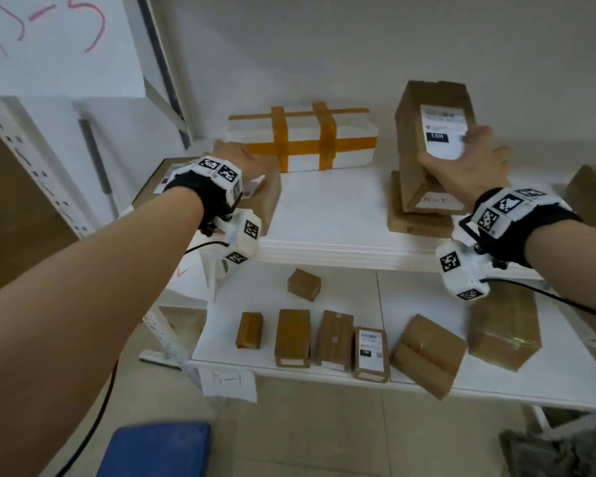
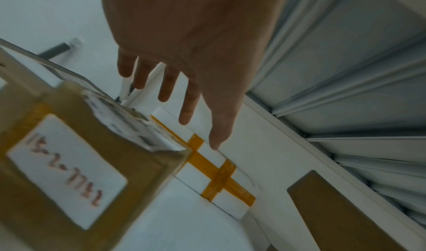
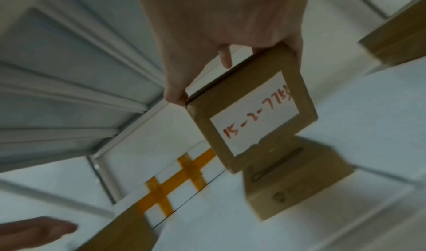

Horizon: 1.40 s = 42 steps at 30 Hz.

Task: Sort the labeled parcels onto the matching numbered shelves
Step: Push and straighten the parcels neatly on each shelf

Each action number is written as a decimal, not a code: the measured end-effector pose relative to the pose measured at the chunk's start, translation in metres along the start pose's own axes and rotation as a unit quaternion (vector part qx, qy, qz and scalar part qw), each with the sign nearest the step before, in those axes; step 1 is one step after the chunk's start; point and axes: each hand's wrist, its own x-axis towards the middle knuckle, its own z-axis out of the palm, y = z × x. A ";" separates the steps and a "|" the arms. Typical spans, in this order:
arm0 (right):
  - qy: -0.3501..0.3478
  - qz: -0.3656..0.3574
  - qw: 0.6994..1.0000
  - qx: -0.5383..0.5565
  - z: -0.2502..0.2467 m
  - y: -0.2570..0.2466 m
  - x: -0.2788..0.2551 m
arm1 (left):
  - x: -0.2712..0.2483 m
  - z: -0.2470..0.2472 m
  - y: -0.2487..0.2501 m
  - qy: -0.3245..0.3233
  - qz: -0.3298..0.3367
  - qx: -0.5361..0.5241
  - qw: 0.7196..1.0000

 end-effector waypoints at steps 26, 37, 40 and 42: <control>-0.177 0.046 0.964 -0.191 0.083 -0.044 -0.017 | 0.020 0.046 0.010 -0.101 0.162 -0.029 0.981; -0.179 0.020 0.970 -0.166 0.083 -0.041 -0.014 | 0.016 0.062 0.041 -0.093 0.176 -0.057 0.978; -0.184 0.008 0.976 -0.114 0.079 -0.031 -0.013 | 0.013 0.063 0.047 -0.090 0.190 -0.042 0.977; -0.191 0.002 0.979 -0.069 0.078 -0.025 -0.013 | 0.011 0.063 0.049 -0.090 0.193 -0.042 0.976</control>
